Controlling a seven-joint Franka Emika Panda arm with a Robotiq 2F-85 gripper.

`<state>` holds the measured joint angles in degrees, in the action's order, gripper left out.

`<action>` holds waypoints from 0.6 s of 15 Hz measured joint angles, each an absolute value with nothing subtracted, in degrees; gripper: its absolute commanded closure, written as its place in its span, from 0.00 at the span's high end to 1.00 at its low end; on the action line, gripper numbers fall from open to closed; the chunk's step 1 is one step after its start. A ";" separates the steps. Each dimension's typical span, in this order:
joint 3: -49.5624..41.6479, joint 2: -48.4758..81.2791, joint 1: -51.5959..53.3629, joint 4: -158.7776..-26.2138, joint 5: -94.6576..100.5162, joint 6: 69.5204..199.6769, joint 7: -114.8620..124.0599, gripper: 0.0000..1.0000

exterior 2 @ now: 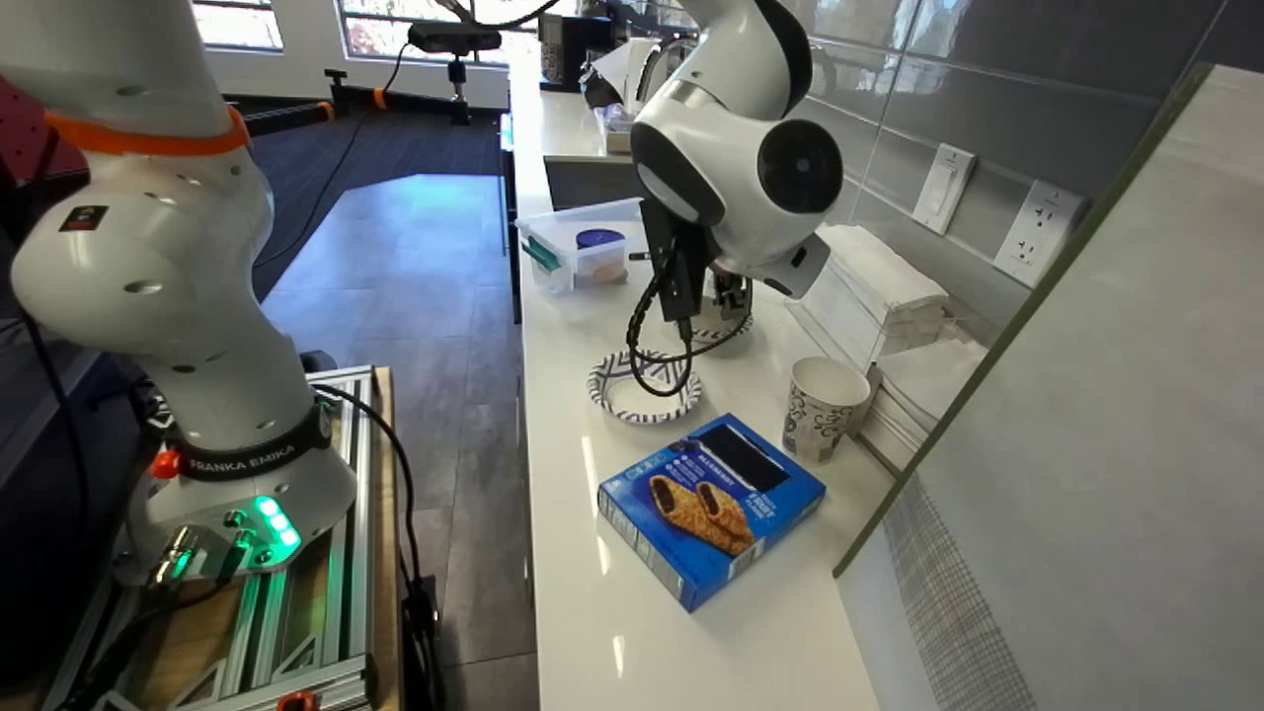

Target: Put the cup on the plate

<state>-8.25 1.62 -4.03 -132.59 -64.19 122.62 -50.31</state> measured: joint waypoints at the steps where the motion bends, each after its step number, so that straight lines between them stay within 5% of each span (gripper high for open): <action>1: -8.18 0.15 -4.04 -133.20 -61.92 124.75 -50.31 1.00; 9: -3.49 -14.33 -4.15 -140.47 -36.60 140.18 -41.36 1.00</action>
